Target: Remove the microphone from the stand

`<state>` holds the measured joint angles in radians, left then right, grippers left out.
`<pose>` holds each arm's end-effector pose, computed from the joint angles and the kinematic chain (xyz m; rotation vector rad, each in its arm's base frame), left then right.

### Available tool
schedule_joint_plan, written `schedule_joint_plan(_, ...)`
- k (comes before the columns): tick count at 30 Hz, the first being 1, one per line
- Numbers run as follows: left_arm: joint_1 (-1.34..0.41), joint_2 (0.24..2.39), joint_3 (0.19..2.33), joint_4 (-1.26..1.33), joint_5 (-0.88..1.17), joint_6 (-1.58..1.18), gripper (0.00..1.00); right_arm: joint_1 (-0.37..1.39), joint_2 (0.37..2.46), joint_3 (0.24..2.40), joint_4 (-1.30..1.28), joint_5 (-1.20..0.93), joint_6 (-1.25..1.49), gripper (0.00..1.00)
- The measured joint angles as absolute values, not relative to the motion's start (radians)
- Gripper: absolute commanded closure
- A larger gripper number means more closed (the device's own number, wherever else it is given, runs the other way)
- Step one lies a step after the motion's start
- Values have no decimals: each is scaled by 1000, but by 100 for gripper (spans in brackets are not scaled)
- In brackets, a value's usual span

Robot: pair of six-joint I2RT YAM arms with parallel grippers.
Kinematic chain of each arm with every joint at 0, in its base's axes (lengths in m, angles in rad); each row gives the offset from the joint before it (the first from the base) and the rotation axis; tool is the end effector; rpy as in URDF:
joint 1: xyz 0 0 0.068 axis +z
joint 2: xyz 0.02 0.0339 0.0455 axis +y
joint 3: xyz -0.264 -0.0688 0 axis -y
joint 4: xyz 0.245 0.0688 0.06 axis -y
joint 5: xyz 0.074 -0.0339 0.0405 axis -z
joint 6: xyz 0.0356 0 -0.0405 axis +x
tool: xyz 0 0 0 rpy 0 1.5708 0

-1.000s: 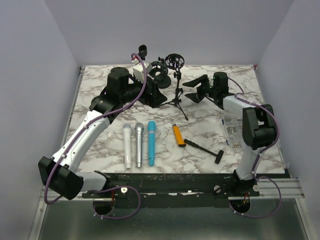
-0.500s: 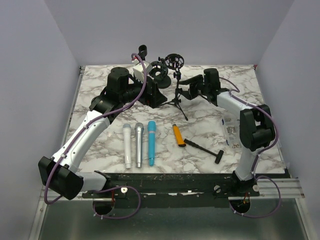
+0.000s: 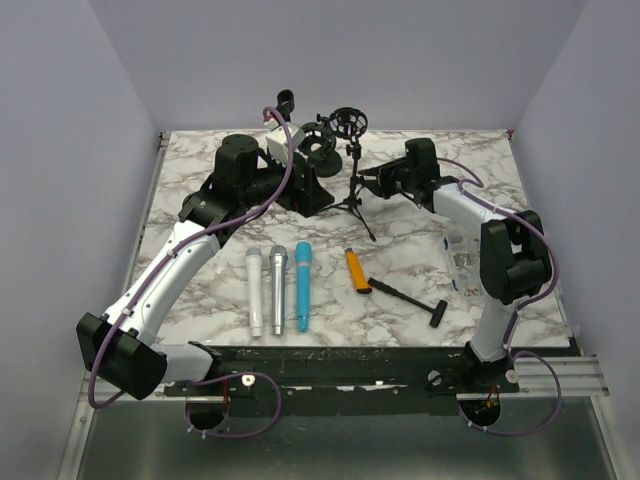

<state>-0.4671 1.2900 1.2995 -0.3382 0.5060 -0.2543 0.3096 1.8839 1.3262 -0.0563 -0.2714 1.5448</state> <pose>0.2519 -0.1463 0.3955 0.5635 1.8931 -0.9603 0.4061 0.1399 0.2235 1.2975 2.1310 1.2363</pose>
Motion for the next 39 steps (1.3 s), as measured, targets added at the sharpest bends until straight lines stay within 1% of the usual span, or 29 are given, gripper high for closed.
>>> schedule_joint_plan(2, -467, 1290, 1299, -338, 506, -254, 16, 312, 1878, 1325, -60, -260, 1545, 73)
schedule_joint_plan(4, -467, 1290, 1299, -338, 506, -254, 16, 314, 1875, 1324, -65, -251, 1547, 73)
schedule_joint_plan(13, -467, 1288, 1299, -338, 506, -254, 16, 326, 1861, 1324, -82, -220, 1544, 60)
schedule_joint_plan(16, -467, 1287, 1299, -338, 506, -254, 16, 332, 1852, 1324, -93, -217, 1538, 59)
schedule_joint_plan(22, -467, 1286, 1299, -338, 506, -255, 16, 339, 1843, 1315, -97, -217, 1536, 60)
schedule_joint_plan(27, -467, 1286, 1299, -338, 506, -254, 16, 340, 1836, 1306, -97, -217, 1536, 55)
schedule_joint_plan(32, -467, 1286, 1299, -338, 506, -255, 16, 342, 1816, 1280, -96, -218, 1536, 54)
schedule_joint_plan(39, -467, 1286, 1299, -338, 506, -255, 16, 342, 1806, 1272, -91, -218, 1536, 58)
